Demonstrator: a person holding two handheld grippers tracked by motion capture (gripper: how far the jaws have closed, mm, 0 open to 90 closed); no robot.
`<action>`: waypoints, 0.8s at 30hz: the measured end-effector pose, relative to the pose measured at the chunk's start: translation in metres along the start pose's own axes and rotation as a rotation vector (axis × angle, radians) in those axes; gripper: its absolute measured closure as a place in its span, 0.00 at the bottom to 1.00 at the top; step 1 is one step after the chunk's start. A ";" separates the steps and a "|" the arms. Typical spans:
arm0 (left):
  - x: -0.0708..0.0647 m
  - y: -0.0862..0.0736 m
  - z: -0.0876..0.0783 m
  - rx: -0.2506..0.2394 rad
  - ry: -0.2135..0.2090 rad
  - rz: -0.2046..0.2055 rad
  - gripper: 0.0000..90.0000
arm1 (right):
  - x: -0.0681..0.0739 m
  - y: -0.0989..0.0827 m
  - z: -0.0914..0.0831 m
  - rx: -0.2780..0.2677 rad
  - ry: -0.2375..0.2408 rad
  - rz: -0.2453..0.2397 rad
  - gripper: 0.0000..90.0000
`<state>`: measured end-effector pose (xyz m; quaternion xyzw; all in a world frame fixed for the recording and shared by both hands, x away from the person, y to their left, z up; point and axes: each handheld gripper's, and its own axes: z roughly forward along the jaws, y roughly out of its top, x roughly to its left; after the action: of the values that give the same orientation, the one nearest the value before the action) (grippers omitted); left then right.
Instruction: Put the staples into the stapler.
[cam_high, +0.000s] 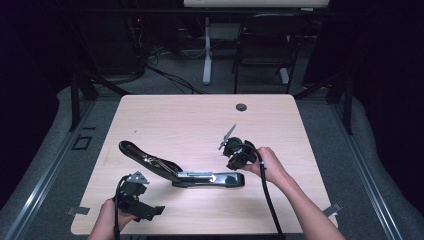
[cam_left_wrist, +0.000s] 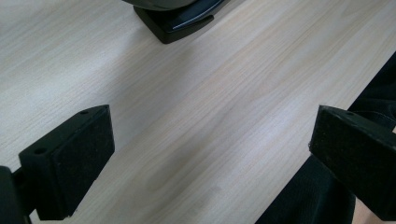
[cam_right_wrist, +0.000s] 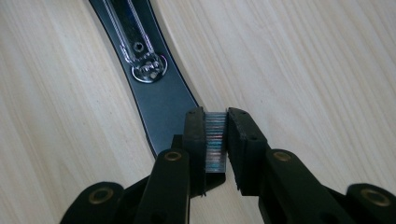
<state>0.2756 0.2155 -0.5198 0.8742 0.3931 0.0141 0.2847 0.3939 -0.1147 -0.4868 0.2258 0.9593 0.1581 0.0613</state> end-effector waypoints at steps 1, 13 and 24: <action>0.000 0.000 0.000 0.000 0.002 -0.001 0.00 | 0.000 0.002 0.000 -0.008 0.002 -0.004 0.87; 0.000 0.002 0.001 0.003 0.001 0.004 0.00 | 0.008 0.023 -0.002 -0.044 0.050 -0.072 0.87; -0.003 0.003 0.001 -0.003 -0.005 0.010 0.00 | 0.020 0.045 0.002 -0.072 0.100 -0.145 0.87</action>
<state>0.2759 0.2118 -0.5188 0.8758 0.3881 0.0139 0.2867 0.3954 -0.0667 -0.4747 0.1455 0.9687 0.1987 0.0325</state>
